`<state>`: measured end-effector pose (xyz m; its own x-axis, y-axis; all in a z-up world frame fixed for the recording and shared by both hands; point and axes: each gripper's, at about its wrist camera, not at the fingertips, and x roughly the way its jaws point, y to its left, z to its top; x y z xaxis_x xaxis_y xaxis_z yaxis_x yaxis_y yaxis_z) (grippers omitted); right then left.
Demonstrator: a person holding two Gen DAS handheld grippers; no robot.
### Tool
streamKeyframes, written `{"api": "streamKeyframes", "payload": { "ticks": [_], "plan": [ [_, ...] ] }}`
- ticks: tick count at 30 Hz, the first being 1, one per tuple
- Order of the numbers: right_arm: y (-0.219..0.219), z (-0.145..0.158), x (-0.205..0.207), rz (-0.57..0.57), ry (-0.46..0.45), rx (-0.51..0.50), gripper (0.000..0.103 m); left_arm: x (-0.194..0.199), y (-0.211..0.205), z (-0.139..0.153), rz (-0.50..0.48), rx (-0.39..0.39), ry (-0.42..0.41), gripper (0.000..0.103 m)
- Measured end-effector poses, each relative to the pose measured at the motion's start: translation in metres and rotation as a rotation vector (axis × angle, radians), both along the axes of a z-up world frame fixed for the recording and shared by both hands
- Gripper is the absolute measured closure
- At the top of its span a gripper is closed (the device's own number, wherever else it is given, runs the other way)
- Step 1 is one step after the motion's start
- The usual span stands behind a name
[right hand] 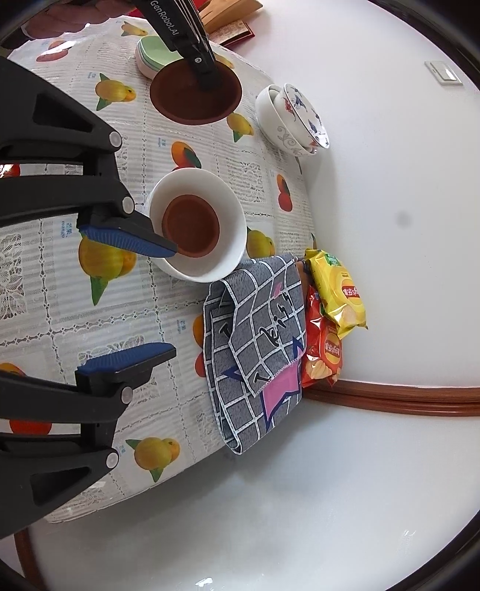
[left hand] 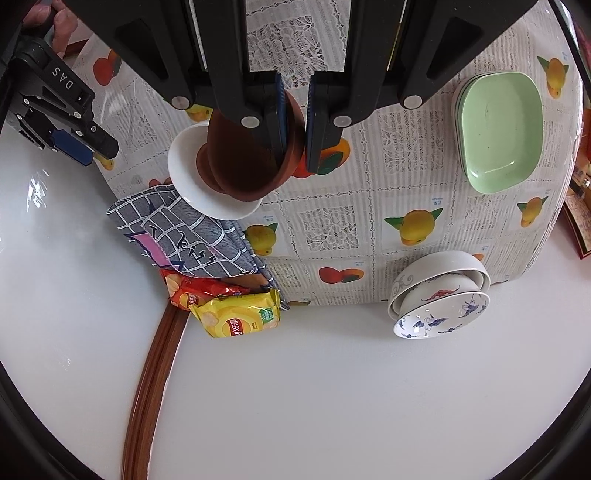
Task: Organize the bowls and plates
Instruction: 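Lower the left gripper's terracotta bowl into the white bowl and open it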
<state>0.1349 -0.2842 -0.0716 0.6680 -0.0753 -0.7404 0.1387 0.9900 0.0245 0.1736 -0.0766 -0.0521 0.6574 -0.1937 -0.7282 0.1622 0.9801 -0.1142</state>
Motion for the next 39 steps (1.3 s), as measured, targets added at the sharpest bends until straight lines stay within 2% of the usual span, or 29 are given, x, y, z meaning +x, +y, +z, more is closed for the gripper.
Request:
{"api": "streamKeyframes", "payload": {
  "ticks": [8,24,29,31,34,39],
  "plan": [
    [-0.013,0.011,-0.006,-0.036,-0.018,-0.012,0.049,-0.003,-0.015,0.006,-0.022,0.015,-0.004,0.094],
    [-0.027,0.004,0.001,-0.064,0.016,0.017,0.049,0.005,-0.018,-0.002,0.009,0.041,0.011,0.094],
    [-0.026,0.001,0.005,-0.062,0.02,0.016,0.039,0.011,-0.021,-0.006,0.006,0.047,0.027,0.094],
    [-0.027,0.0,0.007,-0.065,0.02,0.014,0.038,0.014,-0.023,-0.007,0.002,0.051,0.03,0.094],
    [-0.031,-0.002,0.009,-0.076,0.024,0.017,0.029,0.018,-0.026,-0.008,-0.004,0.05,0.035,0.094],
    [-0.04,-0.006,0.009,-0.084,0.031,0.032,0.028,0.025,-0.034,-0.012,-0.02,0.042,0.042,0.094]
  ]
}}
